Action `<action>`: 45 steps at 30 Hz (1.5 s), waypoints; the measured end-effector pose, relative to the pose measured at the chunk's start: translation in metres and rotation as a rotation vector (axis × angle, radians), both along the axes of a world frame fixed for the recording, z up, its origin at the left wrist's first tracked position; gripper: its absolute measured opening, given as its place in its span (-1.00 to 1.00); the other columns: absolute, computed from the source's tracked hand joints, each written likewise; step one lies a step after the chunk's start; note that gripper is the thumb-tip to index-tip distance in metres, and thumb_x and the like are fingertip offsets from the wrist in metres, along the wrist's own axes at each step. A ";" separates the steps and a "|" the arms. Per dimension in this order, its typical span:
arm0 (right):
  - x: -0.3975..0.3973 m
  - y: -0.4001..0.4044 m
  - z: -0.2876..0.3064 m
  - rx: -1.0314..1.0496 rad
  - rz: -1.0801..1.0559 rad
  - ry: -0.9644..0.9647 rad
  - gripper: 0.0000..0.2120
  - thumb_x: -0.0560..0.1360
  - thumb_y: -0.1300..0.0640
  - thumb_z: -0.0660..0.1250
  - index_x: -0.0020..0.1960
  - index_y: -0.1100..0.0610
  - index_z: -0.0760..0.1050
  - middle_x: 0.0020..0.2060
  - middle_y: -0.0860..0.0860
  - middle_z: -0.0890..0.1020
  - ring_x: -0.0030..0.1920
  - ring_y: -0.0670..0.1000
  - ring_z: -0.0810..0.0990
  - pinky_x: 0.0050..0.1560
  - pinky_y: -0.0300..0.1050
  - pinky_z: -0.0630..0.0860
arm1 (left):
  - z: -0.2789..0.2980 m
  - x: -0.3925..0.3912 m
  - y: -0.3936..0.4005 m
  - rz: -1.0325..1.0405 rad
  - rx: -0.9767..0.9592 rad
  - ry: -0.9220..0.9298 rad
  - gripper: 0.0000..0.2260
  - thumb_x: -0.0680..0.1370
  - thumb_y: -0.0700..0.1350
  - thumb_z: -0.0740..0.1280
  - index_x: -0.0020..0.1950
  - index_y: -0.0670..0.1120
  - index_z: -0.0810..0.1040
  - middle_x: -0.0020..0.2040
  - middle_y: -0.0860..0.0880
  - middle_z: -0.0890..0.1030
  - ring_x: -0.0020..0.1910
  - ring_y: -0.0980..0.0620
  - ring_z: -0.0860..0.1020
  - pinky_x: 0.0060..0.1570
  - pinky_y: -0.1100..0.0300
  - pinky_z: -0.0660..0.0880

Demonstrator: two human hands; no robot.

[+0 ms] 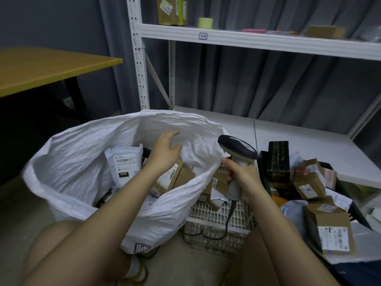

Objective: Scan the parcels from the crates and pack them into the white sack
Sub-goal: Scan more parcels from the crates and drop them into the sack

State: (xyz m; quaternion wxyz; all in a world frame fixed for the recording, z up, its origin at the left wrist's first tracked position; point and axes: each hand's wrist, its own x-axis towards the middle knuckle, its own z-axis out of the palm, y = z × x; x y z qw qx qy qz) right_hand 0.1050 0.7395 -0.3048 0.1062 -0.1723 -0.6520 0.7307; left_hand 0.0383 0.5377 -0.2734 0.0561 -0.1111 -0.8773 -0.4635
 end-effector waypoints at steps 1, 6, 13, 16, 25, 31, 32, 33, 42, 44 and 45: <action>0.000 0.008 -0.006 -0.017 -0.032 -0.007 -0.82 0.44 0.20 0.48 -0.23 0.20 0.49 -0.49 0.07 0.44 -0.55 -0.03 0.40 -0.50 -0.18 0.42 | 0.003 0.005 0.014 -0.051 0.012 0.024 -0.63 0.61 -0.10 0.24 0.43 -0.01 0.36 0.45 -0.01 0.33 0.41 0.00 0.31 0.36 0.10 0.28; -0.003 0.060 -0.036 -0.048 -0.207 -0.040 -0.81 0.43 0.20 0.48 -0.27 0.20 0.50 -0.50 0.09 0.48 -0.49 0.03 0.43 -0.38 -0.11 0.45 | -0.003 0.024 0.095 -0.263 0.055 0.075 -0.71 0.60 -0.12 0.24 0.33 0.04 0.45 0.31 0.08 0.46 0.27 0.16 0.41 0.25 0.25 0.36; -0.013 0.144 -0.082 -0.055 -0.374 -0.121 -0.79 0.41 0.13 0.50 -0.26 0.18 0.50 -0.48 0.05 0.52 -0.43 0.04 0.49 -0.28 -0.05 0.47 | -0.076 0.006 0.208 -0.393 -0.026 -0.166 -0.74 0.57 -0.15 0.28 0.27 -0.06 0.49 0.20 0.00 0.55 0.16 0.04 0.52 0.20 0.11 0.46; -0.026 0.172 -0.105 -0.056 -0.301 -0.164 -0.79 0.45 0.18 0.46 -0.28 0.18 0.46 -0.48 0.06 0.48 -0.47 0.03 0.44 -0.29 -0.05 0.44 | -0.127 -0.019 0.238 -0.327 -0.098 -0.339 -0.73 0.59 -0.16 0.25 0.29 -0.08 0.46 0.05 0.05 0.49 -0.09 0.15 0.50 -0.13 0.35 0.44; -0.121 0.188 -0.182 -0.064 -0.180 -0.232 -0.85 0.45 0.23 0.46 -0.21 0.18 0.50 -0.48 0.01 0.51 -0.57 -0.15 0.46 -0.51 -0.27 0.40 | -0.289 -0.137 0.234 -0.059 -0.269 -0.596 -0.54 0.48 -0.07 0.38 0.34 -0.17 0.44 0.22 -0.24 0.54 0.18 -0.24 0.51 0.18 -0.09 0.47; -0.167 0.183 -0.228 -0.086 -0.164 -0.279 -0.86 0.45 0.24 0.46 -0.02 0.23 0.59 -0.17 0.08 0.65 -0.15 0.05 0.62 -0.12 -0.08 0.59 | -0.323 -0.166 0.231 0.021 -0.369 -0.623 -0.50 0.57 -0.11 0.32 0.41 -0.32 0.29 0.38 -0.31 0.37 0.35 -0.24 0.36 0.31 0.03 0.28; -0.172 0.184 -0.236 -0.103 -0.152 -0.287 -0.89 0.46 0.24 0.45 -0.03 0.22 0.60 -0.20 0.04 0.64 -0.16 0.03 0.62 -0.13 -0.12 0.59 | -0.333 -0.171 0.229 0.035 -0.386 -0.623 -0.44 0.57 -0.06 0.31 0.45 -0.30 0.22 0.43 -0.29 0.30 0.40 -0.22 0.31 0.37 0.02 0.23; -0.176 0.184 -0.243 -0.120 -0.142 -0.291 -0.93 0.46 0.24 0.45 -0.06 0.19 0.59 -0.23 0.01 0.63 -0.17 0.02 0.61 -0.16 -0.16 0.58 | -0.344 -0.175 0.227 0.035 -0.405 -0.629 -0.40 0.58 -0.02 0.28 0.49 -0.27 0.15 0.47 -0.28 0.24 0.43 -0.21 0.25 0.42 -0.01 0.19; -0.188 0.188 -0.276 -0.150 -0.090 -0.372 -0.92 0.48 0.24 0.41 -0.18 0.18 0.54 -0.34 0.04 0.57 -0.36 -0.05 0.53 -0.34 -0.24 0.50 | -0.383 -0.180 0.231 -0.047 -0.670 -0.458 -0.46 0.50 0.13 0.31 0.45 0.13 0.25 0.55 -0.10 -0.07 0.50 -0.19 -0.03 0.46 -0.13 -0.06; -0.188 0.188 -0.282 -0.140 -0.087 -0.399 -0.80 0.48 0.25 0.40 -0.30 0.18 0.47 -0.44 0.07 0.50 -0.46 -0.03 0.47 -0.39 -0.20 0.45 | -0.384 -0.176 0.234 -0.040 -0.644 -0.479 -0.34 0.48 0.19 0.32 0.50 0.22 0.09 0.55 -0.10 -0.15 0.49 -0.21 -0.06 0.44 -0.17 -0.07; -0.188 0.188 -0.284 -0.145 -0.090 -0.408 -0.76 0.47 0.25 0.40 -0.33 0.17 0.44 -0.47 0.07 0.49 -0.49 -0.04 0.45 -0.40 -0.19 0.43 | -0.382 -0.175 0.235 -0.005 -0.592 -0.520 -0.28 0.48 0.21 0.31 0.53 0.21 0.00 0.55 -0.12 -0.14 0.49 -0.22 -0.04 0.45 -0.18 -0.04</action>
